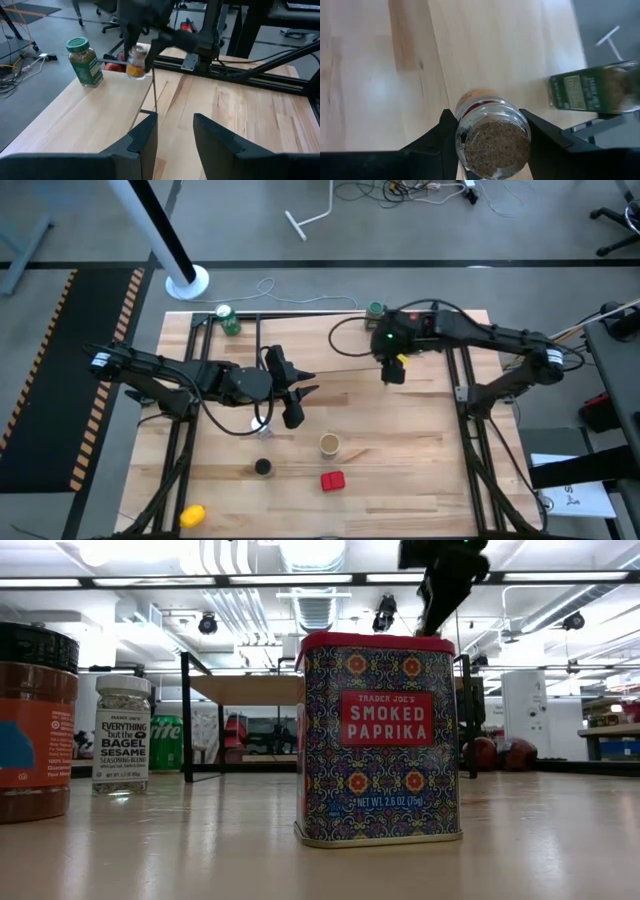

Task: Shelf spices
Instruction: Put the transparent seasoning bottle on the shelf

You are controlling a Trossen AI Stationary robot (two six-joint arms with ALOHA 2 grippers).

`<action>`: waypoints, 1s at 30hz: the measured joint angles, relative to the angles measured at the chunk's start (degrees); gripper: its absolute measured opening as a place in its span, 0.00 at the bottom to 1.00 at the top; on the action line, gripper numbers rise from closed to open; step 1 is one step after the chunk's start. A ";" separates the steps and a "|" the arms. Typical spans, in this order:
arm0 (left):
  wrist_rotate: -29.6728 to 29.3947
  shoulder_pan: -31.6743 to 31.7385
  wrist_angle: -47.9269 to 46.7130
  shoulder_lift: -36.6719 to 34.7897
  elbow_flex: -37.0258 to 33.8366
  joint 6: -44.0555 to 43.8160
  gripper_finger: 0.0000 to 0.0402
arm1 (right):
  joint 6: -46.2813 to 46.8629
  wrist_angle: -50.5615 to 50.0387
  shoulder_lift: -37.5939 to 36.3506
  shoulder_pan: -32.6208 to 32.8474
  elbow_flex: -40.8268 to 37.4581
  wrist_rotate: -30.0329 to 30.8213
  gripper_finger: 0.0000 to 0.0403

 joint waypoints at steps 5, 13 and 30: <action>0.00 0.00 0.02 0.01 -0.02 0.00 0.28 | -3.44 -1.19 4.56 -2.07 0.95 -0.97 0.40; 0.00 0.00 -0.24 0.02 -0.02 0.00 0.28 | -5.99 -2.42 7.94 -5.18 2.56 -4.61 0.40; 0.00 0.00 -0.36 0.02 -0.06 -0.02 0.28 | -6.53 -2.56 8.67 -7.40 2.52 -4.47 0.51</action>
